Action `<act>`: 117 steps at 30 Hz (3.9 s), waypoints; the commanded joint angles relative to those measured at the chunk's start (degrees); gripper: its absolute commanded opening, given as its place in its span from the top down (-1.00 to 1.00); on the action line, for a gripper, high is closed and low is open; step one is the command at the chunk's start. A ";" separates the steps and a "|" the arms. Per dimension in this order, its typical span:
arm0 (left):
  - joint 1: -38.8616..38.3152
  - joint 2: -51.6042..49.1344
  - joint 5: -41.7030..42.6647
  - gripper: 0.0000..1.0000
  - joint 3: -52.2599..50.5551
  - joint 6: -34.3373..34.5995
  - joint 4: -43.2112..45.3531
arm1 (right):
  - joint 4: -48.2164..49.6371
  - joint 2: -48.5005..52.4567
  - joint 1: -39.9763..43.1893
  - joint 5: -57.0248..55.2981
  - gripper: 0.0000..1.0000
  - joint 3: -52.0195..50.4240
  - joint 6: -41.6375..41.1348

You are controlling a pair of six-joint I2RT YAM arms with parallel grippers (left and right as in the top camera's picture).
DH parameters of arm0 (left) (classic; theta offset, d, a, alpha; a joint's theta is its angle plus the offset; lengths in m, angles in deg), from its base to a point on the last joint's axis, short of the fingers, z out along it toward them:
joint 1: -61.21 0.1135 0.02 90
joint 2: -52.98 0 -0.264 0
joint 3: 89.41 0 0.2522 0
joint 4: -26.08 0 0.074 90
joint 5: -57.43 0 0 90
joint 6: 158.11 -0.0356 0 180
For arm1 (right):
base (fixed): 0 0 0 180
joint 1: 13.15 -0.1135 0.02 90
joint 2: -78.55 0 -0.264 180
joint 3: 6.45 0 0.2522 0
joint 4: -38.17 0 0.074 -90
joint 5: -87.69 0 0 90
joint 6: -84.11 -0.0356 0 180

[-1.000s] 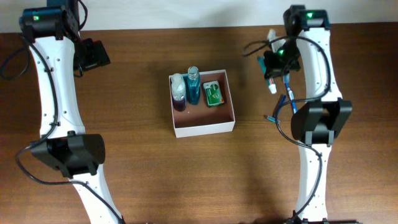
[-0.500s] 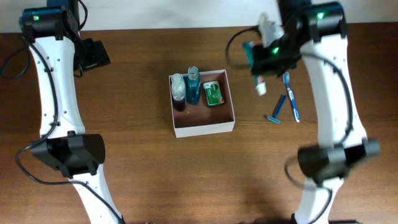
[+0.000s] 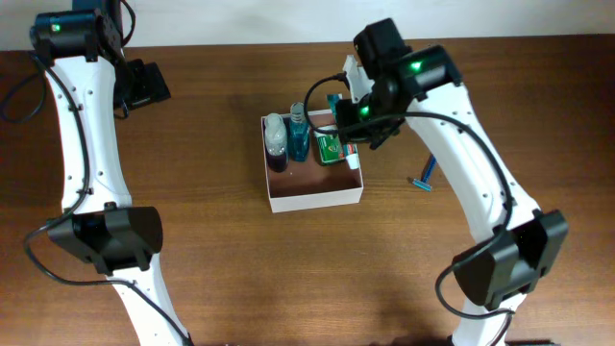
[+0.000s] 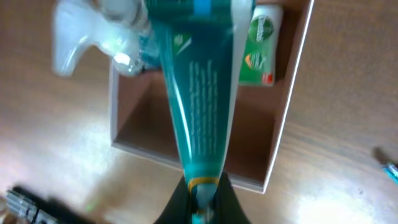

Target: Pack container

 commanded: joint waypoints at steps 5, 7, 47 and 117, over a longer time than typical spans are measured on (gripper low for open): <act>0.11 0.46 0.00 -0.99 -0.20 -0.46 -0.04 | 7.61 0.90 -0.31 -0.50 0.89 -6.82 -3.85; 0.11 0.46 0.00 -0.99 -0.20 -0.48 -0.04 | 7.89 0.90 -0.31 -0.55 0.83 -7.69 -3.85; 0.11 0.46 0.00 -0.99 -0.20 -0.48 -0.04 | 8.20 0.92 25.59 -8.90 0.17 -19.89 -7.61; 0.11 0.46 0.00 -0.99 -0.20 -0.48 -0.04 | -5.70 11.28 1.73 0.20 0.50 7.98 1.70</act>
